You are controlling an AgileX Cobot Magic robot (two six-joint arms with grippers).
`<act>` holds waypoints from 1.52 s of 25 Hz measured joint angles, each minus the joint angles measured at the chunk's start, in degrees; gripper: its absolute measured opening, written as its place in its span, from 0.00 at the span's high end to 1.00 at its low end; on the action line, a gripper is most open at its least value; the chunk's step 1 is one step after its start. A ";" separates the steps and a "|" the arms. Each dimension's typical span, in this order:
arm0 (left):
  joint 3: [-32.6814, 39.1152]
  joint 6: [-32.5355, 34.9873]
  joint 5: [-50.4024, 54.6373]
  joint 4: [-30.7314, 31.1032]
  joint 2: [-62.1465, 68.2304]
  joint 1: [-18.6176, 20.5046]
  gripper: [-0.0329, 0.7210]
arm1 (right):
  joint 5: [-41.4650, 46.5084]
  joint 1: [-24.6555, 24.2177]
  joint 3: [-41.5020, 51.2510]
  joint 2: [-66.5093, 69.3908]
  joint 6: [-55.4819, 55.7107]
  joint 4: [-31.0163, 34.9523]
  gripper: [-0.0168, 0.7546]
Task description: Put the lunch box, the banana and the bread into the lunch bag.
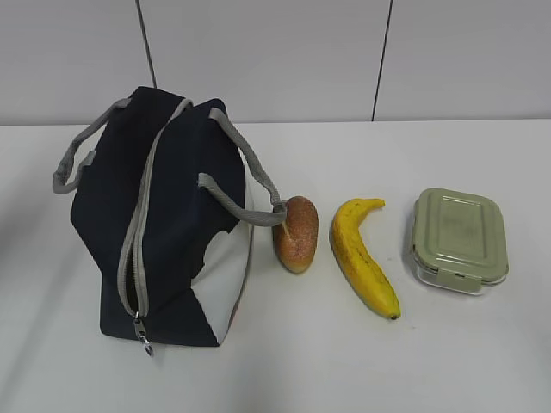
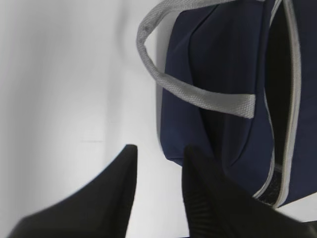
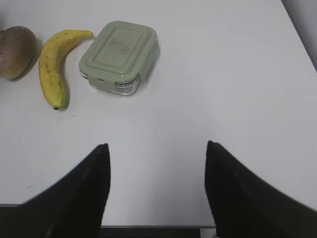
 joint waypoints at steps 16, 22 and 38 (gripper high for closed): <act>-18.09 2.89 2.23 -0.71 20.33 -11.15 0.44 | 0.00 0.00 0.00 0.00 0.00 0.00 0.39; -20.03 2.89 3.50 -0.57 24.56 -13.77 0.43 | 0.00 0.00 0.00 0.00 0.00 0.00 0.39; -20.26 2.89 2.06 -0.87 30.09 -14.18 0.44 | 0.00 0.00 0.00 0.00 0.00 0.00 0.39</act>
